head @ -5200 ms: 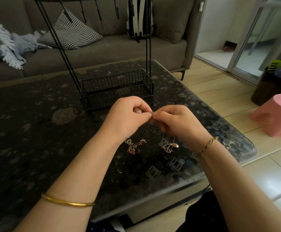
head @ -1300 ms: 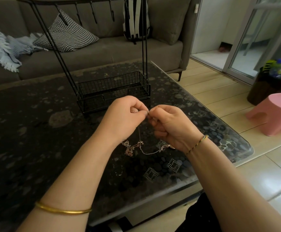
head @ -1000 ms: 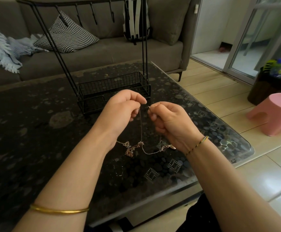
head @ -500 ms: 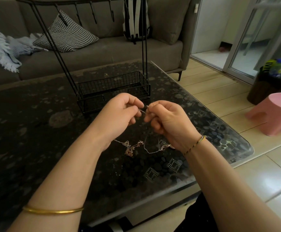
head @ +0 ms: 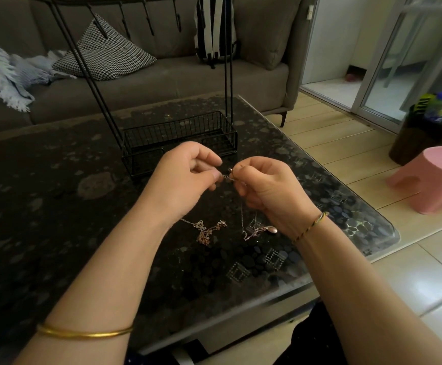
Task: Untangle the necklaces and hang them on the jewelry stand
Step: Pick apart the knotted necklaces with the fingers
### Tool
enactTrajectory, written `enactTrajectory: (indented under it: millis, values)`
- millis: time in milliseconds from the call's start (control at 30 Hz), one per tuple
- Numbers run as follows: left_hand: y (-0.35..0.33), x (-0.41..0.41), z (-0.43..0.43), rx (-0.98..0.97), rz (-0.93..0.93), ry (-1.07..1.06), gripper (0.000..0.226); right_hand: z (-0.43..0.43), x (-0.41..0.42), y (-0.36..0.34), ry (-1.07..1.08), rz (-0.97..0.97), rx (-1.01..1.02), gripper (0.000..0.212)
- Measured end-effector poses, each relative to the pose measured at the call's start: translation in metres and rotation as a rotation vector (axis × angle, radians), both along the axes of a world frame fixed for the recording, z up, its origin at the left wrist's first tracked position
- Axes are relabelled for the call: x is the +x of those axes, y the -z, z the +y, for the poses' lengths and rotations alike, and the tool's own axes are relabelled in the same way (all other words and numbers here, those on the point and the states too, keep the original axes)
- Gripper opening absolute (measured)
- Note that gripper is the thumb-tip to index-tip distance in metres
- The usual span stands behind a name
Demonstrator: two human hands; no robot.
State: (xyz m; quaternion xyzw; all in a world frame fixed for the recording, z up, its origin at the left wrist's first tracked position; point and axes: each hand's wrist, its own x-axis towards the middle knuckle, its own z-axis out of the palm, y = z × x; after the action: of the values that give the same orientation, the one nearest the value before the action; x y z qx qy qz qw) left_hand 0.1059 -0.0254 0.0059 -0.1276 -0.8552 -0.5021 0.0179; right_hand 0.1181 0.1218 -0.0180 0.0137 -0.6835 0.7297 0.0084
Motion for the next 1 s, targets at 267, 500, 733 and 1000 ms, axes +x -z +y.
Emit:
enactTrajectory:
  millis: [267,500,733,1000]
  values:
    - [-0.0027,0.0013,0.0049,0.116,-0.040,-0.040,0.024,-0.0029,0.0003,-0.0026,-0.057,-0.023,-0.093,0.020]
    - [-0.0021,0.0005,0.0055,0.193,-0.101,-0.055,0.023,-0.0042,0.0005,-0.0029,-0.100,-0.038,-0.154,0.021]
    - [-0.0025,0.0001,0.0053,0.215,-0.112,-0.056,0.023,-0.0048,0.0000,-0.0027,-0.103,-0.051,-0.138,0.021]
    - [-0.0027,0.0006,0.0062,0.177,-0.057,-0.063,0.024,-0.0033,-0.0008,-0.0011,-0.046,-0.028,-0.030,0.019]
